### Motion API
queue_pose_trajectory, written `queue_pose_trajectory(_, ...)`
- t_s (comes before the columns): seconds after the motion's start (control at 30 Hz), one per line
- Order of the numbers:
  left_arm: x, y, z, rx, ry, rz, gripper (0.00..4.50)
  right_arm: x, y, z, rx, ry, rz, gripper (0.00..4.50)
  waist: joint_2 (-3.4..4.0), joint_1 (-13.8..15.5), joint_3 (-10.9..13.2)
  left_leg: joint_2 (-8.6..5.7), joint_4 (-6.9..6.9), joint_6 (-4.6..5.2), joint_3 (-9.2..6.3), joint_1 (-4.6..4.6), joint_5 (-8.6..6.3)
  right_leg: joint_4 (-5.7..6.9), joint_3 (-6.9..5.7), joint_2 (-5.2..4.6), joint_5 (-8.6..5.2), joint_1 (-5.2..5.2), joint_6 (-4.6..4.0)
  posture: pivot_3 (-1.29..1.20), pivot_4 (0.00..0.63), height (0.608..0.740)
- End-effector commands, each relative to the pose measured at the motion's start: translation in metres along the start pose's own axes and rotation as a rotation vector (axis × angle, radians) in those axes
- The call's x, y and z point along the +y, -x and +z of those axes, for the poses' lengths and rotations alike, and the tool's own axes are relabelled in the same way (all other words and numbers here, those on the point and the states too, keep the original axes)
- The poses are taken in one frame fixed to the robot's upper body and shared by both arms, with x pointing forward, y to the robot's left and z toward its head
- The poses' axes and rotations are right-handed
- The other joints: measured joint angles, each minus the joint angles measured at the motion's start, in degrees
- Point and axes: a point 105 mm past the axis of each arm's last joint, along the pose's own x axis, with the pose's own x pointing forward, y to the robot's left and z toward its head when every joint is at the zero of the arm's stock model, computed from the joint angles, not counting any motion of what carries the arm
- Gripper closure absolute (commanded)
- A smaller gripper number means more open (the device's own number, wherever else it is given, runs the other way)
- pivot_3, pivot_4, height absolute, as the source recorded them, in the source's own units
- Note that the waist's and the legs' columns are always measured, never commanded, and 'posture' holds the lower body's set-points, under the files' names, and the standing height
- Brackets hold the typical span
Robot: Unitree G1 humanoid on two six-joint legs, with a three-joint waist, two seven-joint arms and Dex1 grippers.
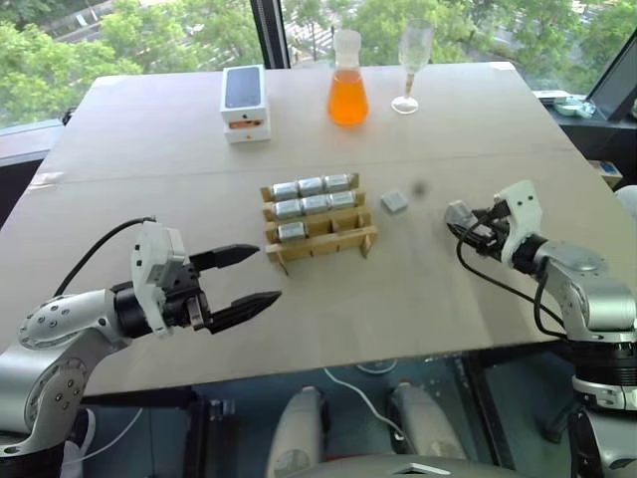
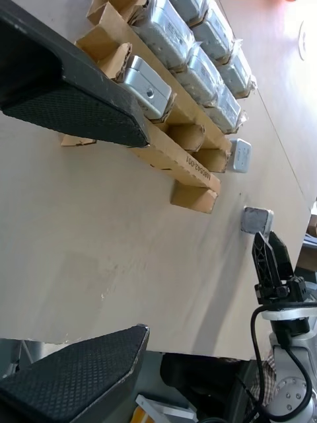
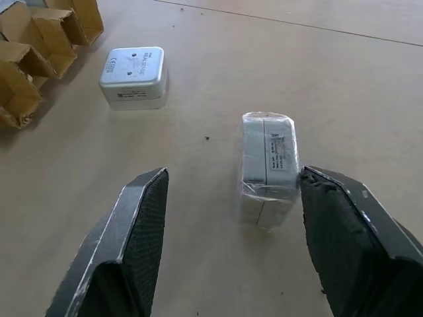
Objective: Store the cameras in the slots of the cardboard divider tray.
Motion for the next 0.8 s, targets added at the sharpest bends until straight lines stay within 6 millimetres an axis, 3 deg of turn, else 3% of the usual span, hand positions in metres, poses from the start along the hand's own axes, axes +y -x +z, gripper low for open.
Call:
queue_pose_trajectory(0.03,-0.001,0.001,0.007,-0.013,-0.038,-0.014,0.05,-0.006,-0.001,0.006,-0.026,0.026,-0.033,1.41,0.00,0.0,0.0,0.00,0.00,0.00,0.00,-0.01,0.00,0.00,0.00,0.00,0.00,0.00,0.00,0.00,0.150,0.740)
queue_pose_trajectory(0.37,-0.002,0.004,0.005,-0.007,-0.037,-0.005,0.05,-0.013,-0.008,0.010,-0.055,0.021,-0.058,1.41,0.00,0.0,0.0,0.00,0.00,0.00,0.00,-0.01,0.00,0.00,0.02,0.01,0.00,0.00,0.00,0.00,0.150,0.740)
queue_pose_trajectory(0.43,-0.002,0.005,0.004,-0.007,-0.037,-0.002,0.05,-0.012,-0.009,0.011,-0.060,0.020,-0.052,1.94,0.00,0.0,0.0,0.00,0.00,0.00,0.01,-0.02,0.00,0.00,0.02,0.01,0.00,0.00,0.00,0.00,0.150,0.740)
queue_pose_trajectory(0.57,-0.002,0.005,0.003,-0.005,-0.036,0.005,0.05,-0.011,-0.009,0.007,-0.044,0.030,-0.026,3.71,0.00,0.0,0.0,0.00,0.00,0.00,0.01,-0.02,0.00,0.00,0.02,0.00,0.00,0.00,0.00,0.00,0.150,0.740)
queue_pose_trajectory(0.8,-0.001,0.007,0.003,-0.002,-0.038,0.014,0.05,-0.005,-0.014,0.010,-0.045,0.029,0.022,3.84,0.00,-0.1,0.0,0.01,0.00,0.00,0.02,0.00,0.00,0.00,0.03,0.01,0.00,0.00,0.00,0.00,0.150,0.740)
